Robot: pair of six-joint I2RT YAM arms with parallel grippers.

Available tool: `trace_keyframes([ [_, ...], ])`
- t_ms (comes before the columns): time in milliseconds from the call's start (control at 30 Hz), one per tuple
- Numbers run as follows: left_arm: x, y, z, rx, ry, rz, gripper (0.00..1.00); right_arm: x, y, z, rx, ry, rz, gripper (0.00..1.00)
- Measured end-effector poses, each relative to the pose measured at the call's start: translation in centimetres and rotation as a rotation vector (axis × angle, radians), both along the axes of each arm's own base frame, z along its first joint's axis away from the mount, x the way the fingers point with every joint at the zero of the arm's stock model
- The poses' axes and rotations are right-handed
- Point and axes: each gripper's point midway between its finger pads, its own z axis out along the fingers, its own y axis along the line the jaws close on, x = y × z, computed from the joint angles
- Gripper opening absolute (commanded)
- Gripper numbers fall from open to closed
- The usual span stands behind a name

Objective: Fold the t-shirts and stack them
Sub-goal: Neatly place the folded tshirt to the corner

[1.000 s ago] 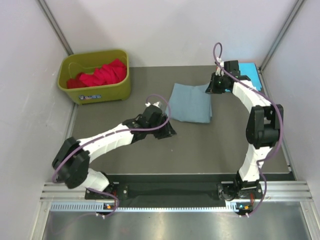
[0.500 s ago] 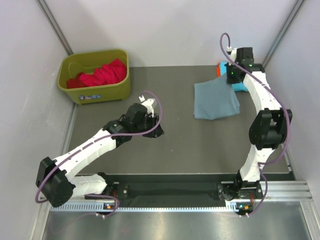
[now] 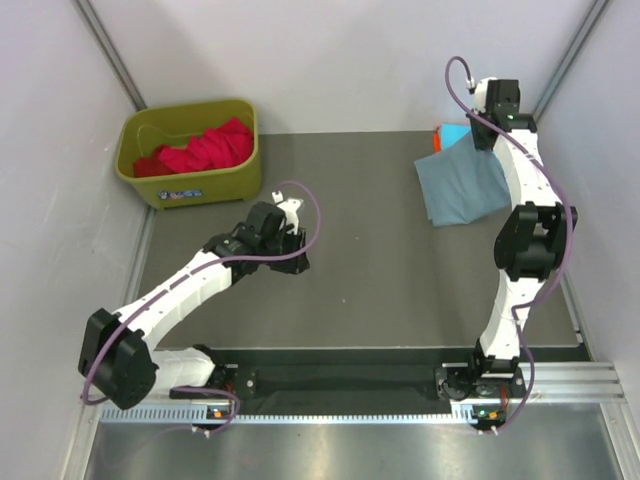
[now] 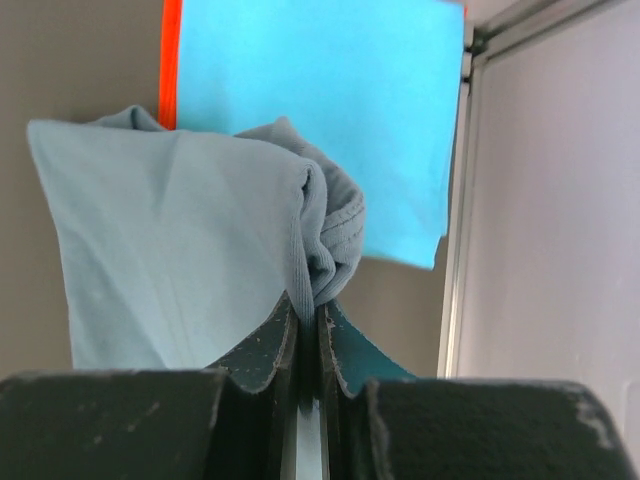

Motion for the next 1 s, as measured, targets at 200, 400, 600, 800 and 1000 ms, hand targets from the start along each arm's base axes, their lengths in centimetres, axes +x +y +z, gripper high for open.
trace_keyframes([
  [200, 1.5, 1.7, -1.3, 0.016, 0.037, 0.061, 0.37, 2.0, -0.2, 2.2, -0.010, -0.085, -0.003, 0.00],
  [400, 2.1, 2.2, -1.8, -0.001, 0.072, 0.095, 0.37, 3.8, -0.4, 6.4, -0.001, -0.222, -0.029, 0.00],
  [600, 2.4, 2.0, -1.6, -0.041, 0.081, 0.108, 0.37, 5.0, -0.3, 7.7, 0.024, -0.291, -0.044, 0.00],
  [800, 1.6, 2.0, -2.9, -0.065, 0.127, 0.120, 0.37, 6.0, -0.3, 6.7, 0.025, -0.288, -0.047, 0.00],
  [1000, 1.2, 2.1, -3.4, -0.072, 0.152, 0.127, 0.37, 6.7, -0.6, 5.6, 0.021, -0.283, -0.056, 0.00],
])
